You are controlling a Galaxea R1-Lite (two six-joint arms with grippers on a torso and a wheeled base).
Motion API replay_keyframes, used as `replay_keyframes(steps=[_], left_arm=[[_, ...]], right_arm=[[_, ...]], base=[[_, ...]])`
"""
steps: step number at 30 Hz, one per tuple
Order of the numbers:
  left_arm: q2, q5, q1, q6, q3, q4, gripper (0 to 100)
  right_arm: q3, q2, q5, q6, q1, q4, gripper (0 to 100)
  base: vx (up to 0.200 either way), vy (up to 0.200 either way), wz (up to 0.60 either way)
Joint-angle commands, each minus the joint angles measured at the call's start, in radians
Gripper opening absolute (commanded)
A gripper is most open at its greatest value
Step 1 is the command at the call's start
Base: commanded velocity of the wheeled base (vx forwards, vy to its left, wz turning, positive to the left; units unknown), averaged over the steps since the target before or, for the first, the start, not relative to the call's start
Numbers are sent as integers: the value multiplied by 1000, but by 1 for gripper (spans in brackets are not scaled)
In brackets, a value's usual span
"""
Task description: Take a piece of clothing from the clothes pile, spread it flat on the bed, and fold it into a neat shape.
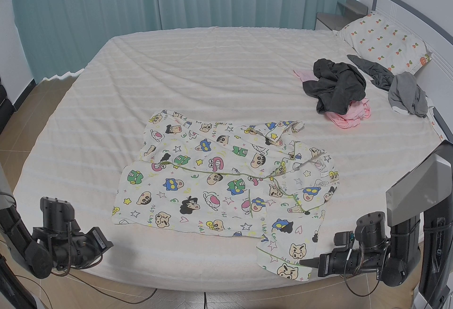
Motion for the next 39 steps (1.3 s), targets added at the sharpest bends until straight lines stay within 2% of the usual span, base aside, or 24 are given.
replay_keyframes(steps=[1,2,5,10,11,22,27,39], left_arm=[[79,143,-170,-85,-168,83,0],[115,177,-168,-112,-223,98,0],[121,189,-170,-195,-249,106,0],[137,187,-170,-198,-248,110,0],[138,187,-168,-198,-249,110,100],[201,198,-154,-226,-288,107,100],[261,239,-148,-310,-357,107,100],[352,348,-128,-367,-479,110,100]], right_arm=[[64,-27,47,-1,-4,-17,0],[67,-36,47,-1,-14,-17,0],[74,-39,47,-1,-21,-17,0],[74,-44,47,-1,-23,-17,0],[74,-50,47,0,-23,-17,0],[74,-52,47,0,-18,-17,0],[74,-52,45,0,-18,-17,0],[74,-52,45,0,-18,-15,0]], base=[[0,0,0],[0,0,0],[0,0,0],[0,0,0],[0,0,0],[0,0,0],[0,0,0],[0,0,0]])
